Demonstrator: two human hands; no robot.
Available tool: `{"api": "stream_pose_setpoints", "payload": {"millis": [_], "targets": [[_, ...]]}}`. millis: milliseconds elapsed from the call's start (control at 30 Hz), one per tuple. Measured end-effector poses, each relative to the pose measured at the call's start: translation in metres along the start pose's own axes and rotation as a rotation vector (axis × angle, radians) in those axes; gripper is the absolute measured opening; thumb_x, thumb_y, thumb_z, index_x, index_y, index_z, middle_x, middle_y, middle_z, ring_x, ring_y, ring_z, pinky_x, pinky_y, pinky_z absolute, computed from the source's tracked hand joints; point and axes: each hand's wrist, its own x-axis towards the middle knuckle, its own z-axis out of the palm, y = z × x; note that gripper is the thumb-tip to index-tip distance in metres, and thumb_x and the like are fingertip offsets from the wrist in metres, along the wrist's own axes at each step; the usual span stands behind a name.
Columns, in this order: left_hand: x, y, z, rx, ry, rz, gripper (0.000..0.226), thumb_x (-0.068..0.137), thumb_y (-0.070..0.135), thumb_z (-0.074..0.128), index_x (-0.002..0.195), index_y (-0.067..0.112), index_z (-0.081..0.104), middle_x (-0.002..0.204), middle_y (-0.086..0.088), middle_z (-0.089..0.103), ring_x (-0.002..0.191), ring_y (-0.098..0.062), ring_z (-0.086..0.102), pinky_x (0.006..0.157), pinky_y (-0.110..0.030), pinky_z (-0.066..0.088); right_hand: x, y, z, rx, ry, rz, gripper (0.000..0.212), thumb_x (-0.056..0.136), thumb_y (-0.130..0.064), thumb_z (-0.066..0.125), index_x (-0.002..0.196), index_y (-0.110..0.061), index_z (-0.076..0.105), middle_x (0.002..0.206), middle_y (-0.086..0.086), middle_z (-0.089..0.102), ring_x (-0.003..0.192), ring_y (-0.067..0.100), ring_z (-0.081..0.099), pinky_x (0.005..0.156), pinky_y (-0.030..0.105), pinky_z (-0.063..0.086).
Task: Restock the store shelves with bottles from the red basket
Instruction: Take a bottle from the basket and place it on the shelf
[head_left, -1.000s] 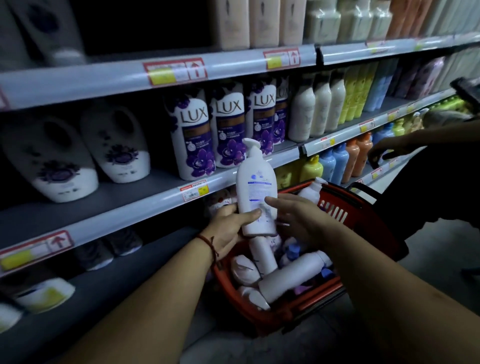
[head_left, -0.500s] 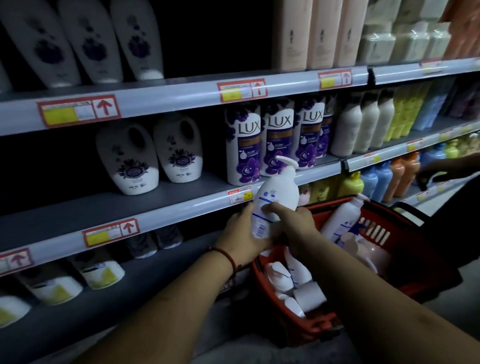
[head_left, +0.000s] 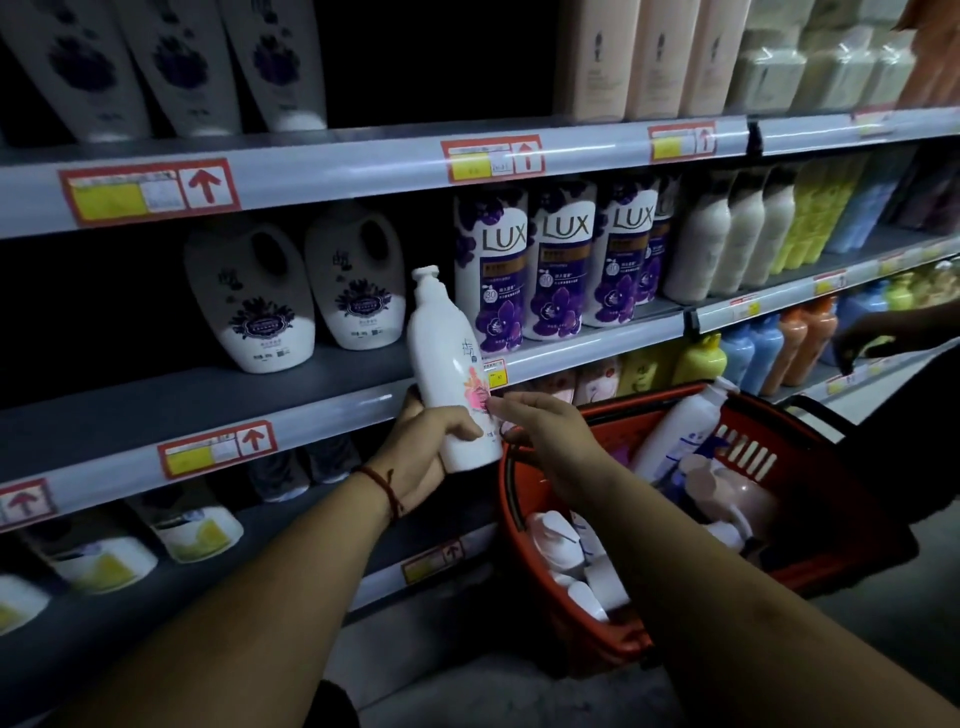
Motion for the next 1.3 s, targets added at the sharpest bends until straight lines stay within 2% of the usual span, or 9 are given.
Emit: {"api": "stream_pose_setpoints", "payload": {"millis": [133, 233, 400, 600, 833, 1000, 1100, 1200, 1300], "targets": [[-0.009, 0.011, -0.010, -0.009, -0.156, -0.026, 0.065, 0.058, -0.021, 0.055, 0.121, -0.003, 0.058, 0.113, -0.023, 0.070, 0.103, -0.036, 0.068, 0.088, -0.049, 0.057, -0.001, -0.002, -0.001, 0.114, -0.173, 0.050, 0.026, 0.090, -0.020, 0.066, 0.110, -0.004, 0.071, 0.109, 0.016, 0.073, 0.093, 0.029, 0.066, 0.090, 0.042, 0.050], [-0.015, 0.015, -0.018, 0.128, -0.203, -0.032, 0.058, 0.066, -0.026, 0.059, 0.120, -0.003, 0.061, 0.114, -0.020, 0.070, 0.109, -0.034, 0.066, 0.091, -0.043, 0.055, -0.002, -0.003, -0.005, 0.163, -0.280, 0.050, 0.023, 0.091, -0.010, 0.061, 0.113, -0.005, 0.068, 0.112, 0.020, 0.070, 0.100, 0.032, 0.065, 0.099, 0.047, 0.047], [-0.025, 0.017, -0.030, 0.202, -0.170, -0.020, 0.058, 0.070, -0.022, 0.066, 0.124, -0.001, 0.058, 0.118, -0.016, 0.070, 0.113, -0.032, 0.065, 0.094, -0.045, 0.054, -0.014, -0.014, -0.007, 0.076, -0.281, 0.046, 0.032, 0.086, 0.000, 0.066, 0.117, 0.000, 0.062, 0.111, 0.021, 0.070, 0.098, 0.032, 0.068, 0.084, 0.046, 0.057], [-0.042, 0.037, -0.044, 0.306, -0.276, -0.078, 0.055, 0.076, 0.001, 0.072, 0.127, 0.012, 0.056, 0.122, -0.009, 0.069, 0.115, -0.029, 0.064, 0.097, -0.055, 0.050, -0.032, -0.031, 0.006, 0.005, -0.259, -0.013, 0.035, 0.084, 0.006, 0.066, 0.117, -0.002, 0.063, 0.112, 0.023, 0.070, 0.100, 0.036, 0.067, 0.092, 0.056, 0.053], [-0.076, 0.086, -0.069, 0.360, -0.296, -0.077, 0.044, 0.081, 0.006, 0.070, 0.123, 0.014, 0.059, 0.121, -0.006, 0.070, 0.114, -0.023, 0.066, 0.094, -0.047, 0.054, -0.060, -0.056, 0.045, -0.037, -0.292, -0.104, 0.026, 0.088, 0.000, 0.065, 0.113, -0.001, 0.063, 0.100, 0.014, 0.075, 0.086, 0.025, 0.074, 0.065, 0.035, 0.059], [-0.110, 0.140, -0.095, 0.460, -0.248, -0.004, 0.042, 0.079, 0.009, 0.073, 0.119, 0.017, 0.062, 0.119, -0.002, 0.071, 0.111, -0.018, 0.067, 0.093, -0.041, 0.054, -0.081, -0.090, 0.093, -0.110, -0.334, -0.198, 0.023, 0.088, -0.003, 0.066, 0.111, -0.003, 0.064, 0.104, 0.013, 0.074, 0.097, 0.031, 0.072, 0.083, 0.048, 0.059], [-0.129, 0.173, -0.112, 0.445, -0.155, 0.067, 0.038, 0.079, 0.000, 0.072, 0.116, 0.006, 0.063, 0.112, -0.012, 0.073, 0.098, -0.025, 0.071, 0.080, -0.037, 0.060, -0.090, -0.106, 0.128, -0.098, -0.347, -0.237, 0.020, 0.089, -0.003, 0.066, 0.109, -0.003, 0.065, 0.105, 0.016, 0.073, 0.099, 0.036, 0.070, 0.087, 0.053, 0.056], [-0.147, 0.204, -0.130, 0.442, -0.088, 0.150, 0.037, 0.080, -0.006, 0.070, 0.115, -0.002, 0.064, 0.108, -0.018, 0.072, 0.092, -0.028, 0.071, 0.075, -0.037, 0.061, -0.095, -0.120, 0.163, -0.078, -0.379, -0.285, 0.019, 0.089, -0.001, 0.064, 0.108, 0.000, 0.065, 0.105, 0.016, 0.073, 0.098, 0.038, 0.070, 0.089, 0.056, 0.055], [-0.161, 0.235, -0.150, 0.445, -0.023, 0.221, 0.039, 0.080, -0.005, 0.071, 0.118, 0.000, 0.064, 0.111, -0.017, 0.072, 0.096, -0.028, 0.071, 0.076, -0.040, 0.061, -0.097, -0.135, 0.201, -0.049, -0.413, -0.332, 0.016, 0.089, 0.000, 0.064, 0.105, -0.004, 0.066, 0.102, 0.012, 0.074, 0.087, 0.029, 0.071, 0.079, 0.048, 0.058]]}}
